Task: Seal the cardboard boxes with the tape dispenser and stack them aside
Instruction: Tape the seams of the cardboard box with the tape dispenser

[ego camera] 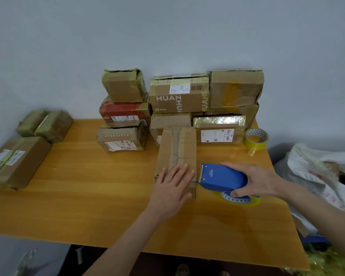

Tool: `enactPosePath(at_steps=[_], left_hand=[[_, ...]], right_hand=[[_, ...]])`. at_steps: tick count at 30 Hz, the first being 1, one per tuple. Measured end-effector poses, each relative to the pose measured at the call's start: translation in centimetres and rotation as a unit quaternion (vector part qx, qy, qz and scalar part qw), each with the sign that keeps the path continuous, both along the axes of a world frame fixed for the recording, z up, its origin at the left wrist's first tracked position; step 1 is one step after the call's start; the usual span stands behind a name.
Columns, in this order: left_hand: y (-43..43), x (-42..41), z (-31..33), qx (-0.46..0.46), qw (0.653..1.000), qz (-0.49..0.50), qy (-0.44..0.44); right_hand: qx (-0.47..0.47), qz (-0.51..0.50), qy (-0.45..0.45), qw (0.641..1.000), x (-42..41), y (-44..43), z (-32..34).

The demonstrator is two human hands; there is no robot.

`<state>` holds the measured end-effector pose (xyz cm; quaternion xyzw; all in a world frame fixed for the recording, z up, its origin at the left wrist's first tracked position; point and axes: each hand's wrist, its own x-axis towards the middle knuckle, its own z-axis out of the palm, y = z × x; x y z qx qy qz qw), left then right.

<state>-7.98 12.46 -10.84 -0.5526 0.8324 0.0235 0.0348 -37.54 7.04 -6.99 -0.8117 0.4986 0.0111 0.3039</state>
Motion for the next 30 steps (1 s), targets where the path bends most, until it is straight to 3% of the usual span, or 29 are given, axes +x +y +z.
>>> enactPosePath(at_steps=[5, 14, 21, 30], left_hand=[[-0.2, 0.2, 0.0, -0.002, 1.0, -0.005, -0.002], [-0.3, 0.3, 0.5, -0.008, 1.0, -0.003, 0.02], [-0.3, 0.4, 0.6, -0.016, 0.999, -0.01, 0.026], [-0.2, 0.4, 0.4, -0.021, 0.999, -0.008, 0.026]], right_hand=[[0.028, -0.017, -0.046, 0.998, -1.4, 0.1, 0.0], [0.064, -0.007, -0.039, 0.997, -3.4, -0.2, 0.4], [-0.011, 0.038, 0.133, 0.99, -0.9, -0.4, 0.4], [0.022, 0.062, 0.161, 0.985, 3.4, -2.1, 0.7]])
